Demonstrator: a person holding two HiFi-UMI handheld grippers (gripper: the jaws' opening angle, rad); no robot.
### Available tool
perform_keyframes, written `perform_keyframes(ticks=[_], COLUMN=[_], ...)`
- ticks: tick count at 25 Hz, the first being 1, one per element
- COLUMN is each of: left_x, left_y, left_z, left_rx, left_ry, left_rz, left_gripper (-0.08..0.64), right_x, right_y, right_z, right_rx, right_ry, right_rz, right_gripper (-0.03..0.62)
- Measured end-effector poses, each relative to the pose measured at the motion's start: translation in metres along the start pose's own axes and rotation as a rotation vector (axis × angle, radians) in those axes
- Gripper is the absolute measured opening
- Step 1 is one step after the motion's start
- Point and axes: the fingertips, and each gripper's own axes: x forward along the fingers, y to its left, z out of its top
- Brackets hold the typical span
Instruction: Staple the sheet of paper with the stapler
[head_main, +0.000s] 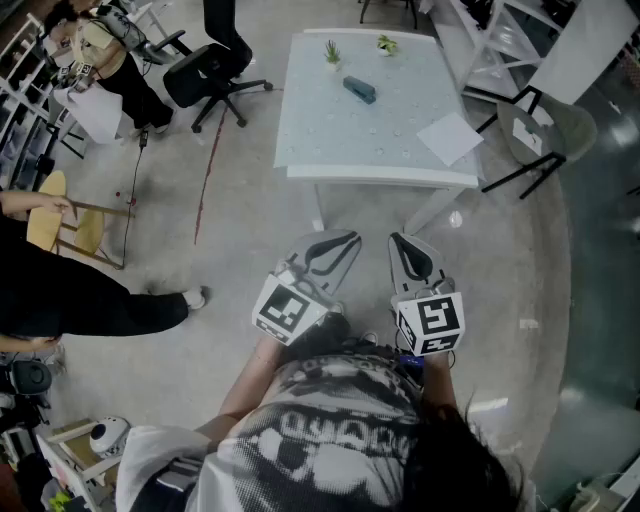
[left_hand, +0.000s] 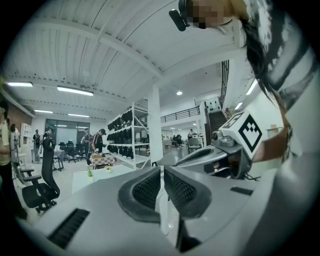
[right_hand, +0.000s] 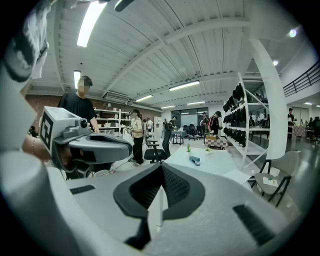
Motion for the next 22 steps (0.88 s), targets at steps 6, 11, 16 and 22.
perform_keyframes(ticks=[6, 11, 16, 22], left_x=[0.006, 0.013, 0.016, 0.016], left_y=[0.006, 0.009, 0.013, 0.024], left_z=[-0.003, -0.007, -0.011, -0.020], left_rx=[0.003, 0.003, 0.004, -0.004], left_ry=[0.008, 0.011, 0.016, 0.024], left_rz=[-0.018, -0.040, -0.083, -0.123], left_gripper=[0.020, 0.020, 0.020, 0.020], right_x=[0.008, 0.010, 0.017, 0.027], right_y=[-0.006, -0.011, -0.013, -0.014], right_z=[0.002, -0.001, -0.004, -0.008], right_rx=[0.054, 0.076, 0.103, 0.126], right_ry=[-0.025, -0.028, -0.019, -0.011], right_rz=[-0.013, -0.029, -0.059, -0.101], right_gripper=[-0.003, -0.003, -0.003, -0.003])
